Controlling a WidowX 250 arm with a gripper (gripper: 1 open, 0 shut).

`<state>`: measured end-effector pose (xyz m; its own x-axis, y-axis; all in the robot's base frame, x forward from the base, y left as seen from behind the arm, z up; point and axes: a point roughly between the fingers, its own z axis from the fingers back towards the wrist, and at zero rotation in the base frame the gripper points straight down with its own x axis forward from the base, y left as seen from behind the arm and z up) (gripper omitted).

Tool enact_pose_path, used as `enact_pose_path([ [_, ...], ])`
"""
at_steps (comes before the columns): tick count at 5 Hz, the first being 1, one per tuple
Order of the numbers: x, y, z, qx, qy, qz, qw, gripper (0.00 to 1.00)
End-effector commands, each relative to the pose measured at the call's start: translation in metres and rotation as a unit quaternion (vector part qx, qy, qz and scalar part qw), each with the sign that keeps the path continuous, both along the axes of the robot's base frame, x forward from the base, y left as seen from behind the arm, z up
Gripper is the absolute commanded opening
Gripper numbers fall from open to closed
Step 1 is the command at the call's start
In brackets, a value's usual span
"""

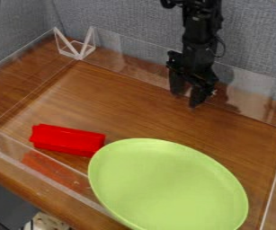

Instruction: Move the red object from the green plate to the table

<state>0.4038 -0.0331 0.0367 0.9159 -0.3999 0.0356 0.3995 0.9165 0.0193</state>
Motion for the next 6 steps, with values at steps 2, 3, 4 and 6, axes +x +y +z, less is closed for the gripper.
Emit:
enact_pose_path([
  [2,0.004,0.008,0.042,0.011,-0.044,0.038,0.9983,0.0],
  [3,0.003,0.008,0.059,0.023,-0.053,0.06,0.9965,0.0],
  [4,-0.003,0.01,0.082,0.042,-0.066,0.089,0.993,0.0],
  [6,-0.048,0.037,0.14,0.067,-0.096,0.108,0.9872,0.0],
])
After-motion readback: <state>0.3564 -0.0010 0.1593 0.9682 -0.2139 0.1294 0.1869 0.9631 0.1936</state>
